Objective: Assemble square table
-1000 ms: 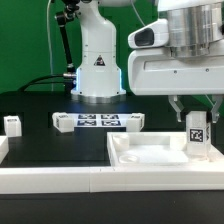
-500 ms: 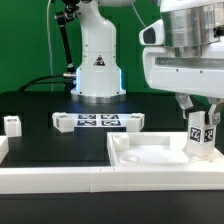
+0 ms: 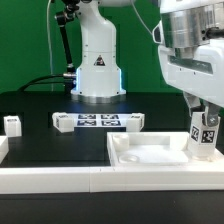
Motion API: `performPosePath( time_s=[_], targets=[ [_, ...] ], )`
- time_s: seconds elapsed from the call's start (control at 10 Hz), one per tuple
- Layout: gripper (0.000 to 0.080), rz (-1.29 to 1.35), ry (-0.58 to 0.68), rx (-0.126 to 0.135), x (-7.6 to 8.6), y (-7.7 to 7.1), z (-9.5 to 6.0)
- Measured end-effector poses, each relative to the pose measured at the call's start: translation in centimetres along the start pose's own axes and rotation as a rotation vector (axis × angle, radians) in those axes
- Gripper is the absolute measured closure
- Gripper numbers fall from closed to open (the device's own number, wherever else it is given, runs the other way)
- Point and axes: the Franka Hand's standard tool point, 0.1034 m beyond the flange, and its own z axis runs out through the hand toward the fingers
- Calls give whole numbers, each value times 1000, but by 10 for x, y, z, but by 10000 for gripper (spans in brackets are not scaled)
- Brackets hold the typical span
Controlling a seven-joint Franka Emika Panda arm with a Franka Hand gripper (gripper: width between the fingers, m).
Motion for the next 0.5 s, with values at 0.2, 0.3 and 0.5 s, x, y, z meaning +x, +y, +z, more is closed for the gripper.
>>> performPosePath(
  time_s=[0.2,0.3,0.5],
  targets=[
    [509,133,-4,0,-1,0,0],
    [509,178,-5,0,-1,0,0],
    [509,188,-5,1,-1,0,0]
  ],
)
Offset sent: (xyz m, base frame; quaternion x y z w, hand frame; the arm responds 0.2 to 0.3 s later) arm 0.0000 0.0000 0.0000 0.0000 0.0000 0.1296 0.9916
